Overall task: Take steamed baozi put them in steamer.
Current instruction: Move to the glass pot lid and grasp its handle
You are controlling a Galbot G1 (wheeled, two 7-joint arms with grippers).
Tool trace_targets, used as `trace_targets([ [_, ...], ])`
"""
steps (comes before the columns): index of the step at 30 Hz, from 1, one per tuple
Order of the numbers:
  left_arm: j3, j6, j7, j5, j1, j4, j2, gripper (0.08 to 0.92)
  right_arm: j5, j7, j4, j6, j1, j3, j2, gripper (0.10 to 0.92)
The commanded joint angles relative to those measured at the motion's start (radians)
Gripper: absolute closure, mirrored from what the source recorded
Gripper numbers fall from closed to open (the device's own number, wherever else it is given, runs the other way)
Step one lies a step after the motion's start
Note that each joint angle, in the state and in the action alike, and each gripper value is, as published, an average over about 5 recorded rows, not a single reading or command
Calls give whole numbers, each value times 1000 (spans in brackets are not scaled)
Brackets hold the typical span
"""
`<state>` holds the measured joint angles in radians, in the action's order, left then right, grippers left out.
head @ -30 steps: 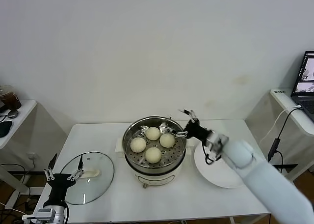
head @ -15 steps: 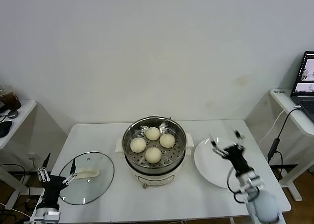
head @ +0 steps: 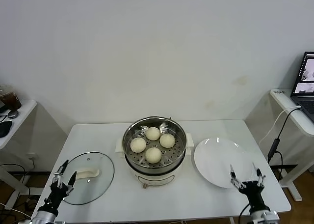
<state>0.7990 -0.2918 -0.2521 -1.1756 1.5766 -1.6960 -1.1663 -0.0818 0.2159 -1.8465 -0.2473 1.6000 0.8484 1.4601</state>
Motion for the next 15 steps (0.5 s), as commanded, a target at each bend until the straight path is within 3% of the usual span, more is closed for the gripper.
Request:
trace_targets([
  [1, -43, 4, 24, -227, -35, 73, 30, 177, 0, -4, -10, 23, 78, 35, 55, 203],
  [15, -64, 17, 52, -234, -96, 112, 21, 177, 7, -1, 0, 22, 73, 2, 54, 203],
])
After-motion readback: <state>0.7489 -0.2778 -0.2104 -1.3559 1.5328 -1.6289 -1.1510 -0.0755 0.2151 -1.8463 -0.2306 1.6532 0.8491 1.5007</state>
